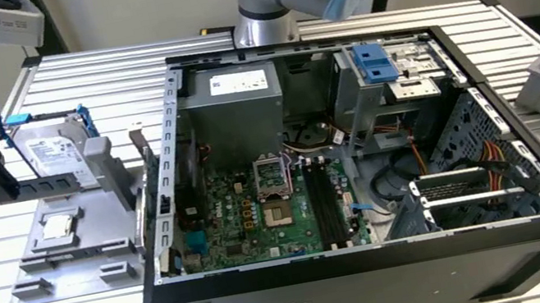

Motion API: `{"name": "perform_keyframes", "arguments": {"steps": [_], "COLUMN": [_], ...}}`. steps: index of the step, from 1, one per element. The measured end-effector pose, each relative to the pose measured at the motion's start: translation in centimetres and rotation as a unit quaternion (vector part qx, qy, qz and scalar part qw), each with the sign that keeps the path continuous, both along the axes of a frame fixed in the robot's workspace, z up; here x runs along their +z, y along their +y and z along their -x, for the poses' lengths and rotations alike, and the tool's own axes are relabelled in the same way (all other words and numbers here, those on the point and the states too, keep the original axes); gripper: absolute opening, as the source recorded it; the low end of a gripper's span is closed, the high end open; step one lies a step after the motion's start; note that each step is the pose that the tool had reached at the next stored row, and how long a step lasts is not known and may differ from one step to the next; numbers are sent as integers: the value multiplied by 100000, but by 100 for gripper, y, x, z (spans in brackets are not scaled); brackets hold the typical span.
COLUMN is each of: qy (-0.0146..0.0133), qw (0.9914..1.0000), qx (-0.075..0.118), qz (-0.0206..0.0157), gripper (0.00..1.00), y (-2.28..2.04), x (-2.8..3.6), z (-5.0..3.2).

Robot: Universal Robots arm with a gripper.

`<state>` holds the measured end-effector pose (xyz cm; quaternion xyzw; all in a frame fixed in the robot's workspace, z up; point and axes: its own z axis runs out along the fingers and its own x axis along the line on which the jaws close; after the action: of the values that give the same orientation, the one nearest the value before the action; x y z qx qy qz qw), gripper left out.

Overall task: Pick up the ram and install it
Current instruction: 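Pick up the ram and move it above insertion slot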

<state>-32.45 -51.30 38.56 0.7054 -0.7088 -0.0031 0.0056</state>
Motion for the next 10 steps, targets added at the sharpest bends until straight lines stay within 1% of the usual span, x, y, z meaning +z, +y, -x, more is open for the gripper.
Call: {"name": "perform_keyframes", "arguments": {"steps": [10], "qy": [18], "qw": [100000], "qx": [0], "qz": [-4], "gripper": [0], "y": [0], "x": [-1], "z": [-135]}}
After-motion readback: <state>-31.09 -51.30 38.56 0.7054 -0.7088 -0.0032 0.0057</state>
